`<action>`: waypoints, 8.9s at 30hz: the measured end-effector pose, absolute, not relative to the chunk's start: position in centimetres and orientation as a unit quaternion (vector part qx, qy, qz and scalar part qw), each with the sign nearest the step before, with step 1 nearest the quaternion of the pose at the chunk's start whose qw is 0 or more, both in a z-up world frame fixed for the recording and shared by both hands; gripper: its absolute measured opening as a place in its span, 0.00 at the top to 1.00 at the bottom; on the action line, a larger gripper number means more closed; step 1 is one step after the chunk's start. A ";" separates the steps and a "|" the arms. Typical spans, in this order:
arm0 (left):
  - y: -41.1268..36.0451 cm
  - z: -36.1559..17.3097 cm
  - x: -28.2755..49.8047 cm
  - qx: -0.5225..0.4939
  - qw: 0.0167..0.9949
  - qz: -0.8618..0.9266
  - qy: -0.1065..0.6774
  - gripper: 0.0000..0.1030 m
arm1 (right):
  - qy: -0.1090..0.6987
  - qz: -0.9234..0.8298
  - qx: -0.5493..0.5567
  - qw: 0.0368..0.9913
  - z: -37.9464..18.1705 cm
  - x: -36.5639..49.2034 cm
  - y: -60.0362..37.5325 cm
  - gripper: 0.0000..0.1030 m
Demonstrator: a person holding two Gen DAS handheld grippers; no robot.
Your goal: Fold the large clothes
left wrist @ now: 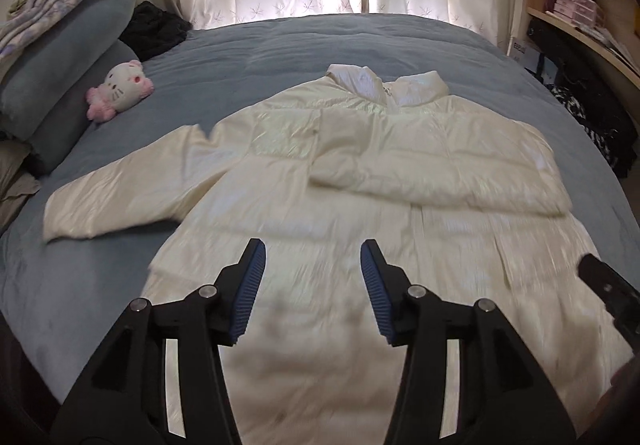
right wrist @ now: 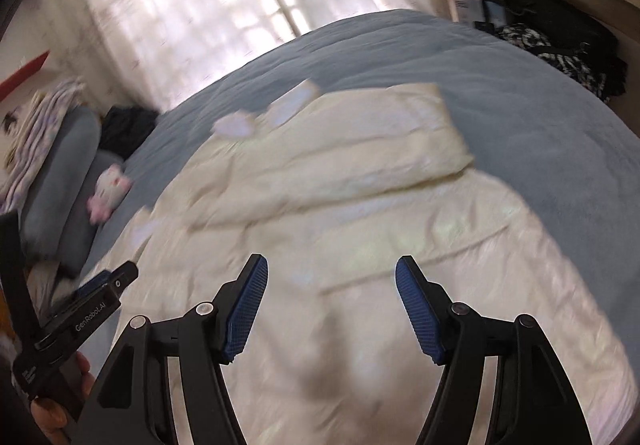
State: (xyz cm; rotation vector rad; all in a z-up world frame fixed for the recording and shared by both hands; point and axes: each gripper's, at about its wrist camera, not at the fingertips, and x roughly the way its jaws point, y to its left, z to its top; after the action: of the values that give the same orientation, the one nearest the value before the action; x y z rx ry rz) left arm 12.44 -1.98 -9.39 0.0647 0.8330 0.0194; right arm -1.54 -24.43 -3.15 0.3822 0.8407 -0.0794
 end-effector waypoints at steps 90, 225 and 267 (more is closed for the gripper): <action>45.8 -10.5 17.5 -0.313 0.865 0.182 0.349 0.97 | 0.408 0.168 0.036 0.897 -4.3 15.6 11.9 0.33; 9.7 -24.0 41.5 -0.002 0.911 0.079 0.405 0.40 | 0.415 0.006 0.114 0.902 -16.5 32.9 -22.4 0.60; 16.6 -0.7 7.7 0.008 0.919 0.025 0.393 0.38 | 0.344 -0.015 0.136 0.929 8.9 -6.8 -28.0 0.21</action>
State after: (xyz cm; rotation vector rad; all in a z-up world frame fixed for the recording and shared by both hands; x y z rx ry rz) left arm 7.71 16.64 -0.69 0.0167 0.8086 0.0511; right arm -6.80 -28.03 8.90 0.2784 0.7042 -0.0307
